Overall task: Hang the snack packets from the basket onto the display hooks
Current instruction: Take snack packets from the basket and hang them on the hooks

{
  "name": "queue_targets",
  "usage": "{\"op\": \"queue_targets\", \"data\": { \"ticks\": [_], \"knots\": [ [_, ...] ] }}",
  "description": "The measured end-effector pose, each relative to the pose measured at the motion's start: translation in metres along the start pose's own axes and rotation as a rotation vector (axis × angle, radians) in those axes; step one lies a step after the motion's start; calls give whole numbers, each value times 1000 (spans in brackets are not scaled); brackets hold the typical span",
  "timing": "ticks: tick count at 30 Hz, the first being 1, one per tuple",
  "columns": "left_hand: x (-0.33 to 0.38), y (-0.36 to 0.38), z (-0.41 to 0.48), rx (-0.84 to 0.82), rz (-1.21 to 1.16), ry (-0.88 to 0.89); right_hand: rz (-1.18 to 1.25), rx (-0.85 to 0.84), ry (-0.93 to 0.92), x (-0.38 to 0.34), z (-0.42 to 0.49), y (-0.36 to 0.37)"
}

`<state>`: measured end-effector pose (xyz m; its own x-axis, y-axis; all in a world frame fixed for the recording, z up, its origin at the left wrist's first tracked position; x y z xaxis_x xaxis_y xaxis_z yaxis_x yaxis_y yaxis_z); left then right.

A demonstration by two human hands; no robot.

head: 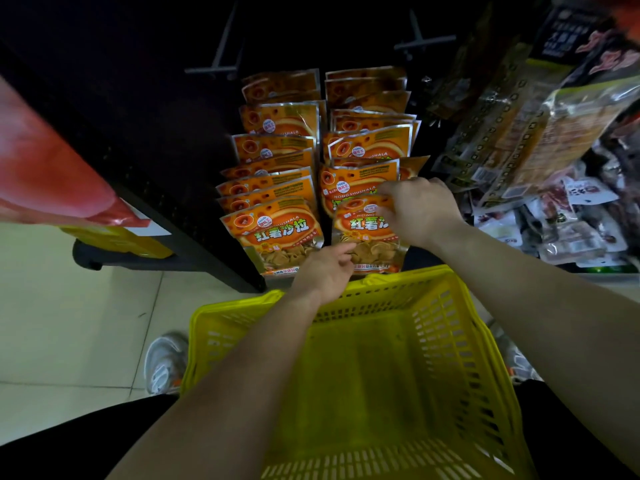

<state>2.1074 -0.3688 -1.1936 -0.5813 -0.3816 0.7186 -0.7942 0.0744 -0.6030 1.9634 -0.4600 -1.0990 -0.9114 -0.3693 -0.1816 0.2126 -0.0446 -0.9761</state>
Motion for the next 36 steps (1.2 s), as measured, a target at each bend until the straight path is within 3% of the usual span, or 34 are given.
{"op": "queue_targets", "data": {
  "ticks": [8,16,20,24,36],
  "knots": [
    [4,-25,-18,25,23,16,-78,77,0,4,-15,-18],
    [14,-33,-29,94,70,50,69,75,287,41,-54,-17],
    [17,-25,-22,110,152,6,110,-76,456,58,-72,12],
    [16,-11,-14,65,119,-68,153,-208,496,51,-72,42],
    [24,14,16,44,46,-103,417,21,512,39,-37,68]
  ]
}}
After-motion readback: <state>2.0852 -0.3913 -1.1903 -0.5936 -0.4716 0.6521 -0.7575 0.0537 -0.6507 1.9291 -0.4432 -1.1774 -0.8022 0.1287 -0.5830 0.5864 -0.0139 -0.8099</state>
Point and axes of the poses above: each hand's wrist, its own z-axis towards the middle knuckle, its own y-axis out of the palm, x = y × z, the point moved 6 cm from there along z, towards the middle knuckle, and after that the axes turned 11 degrees about x, right-handed, at the moved point
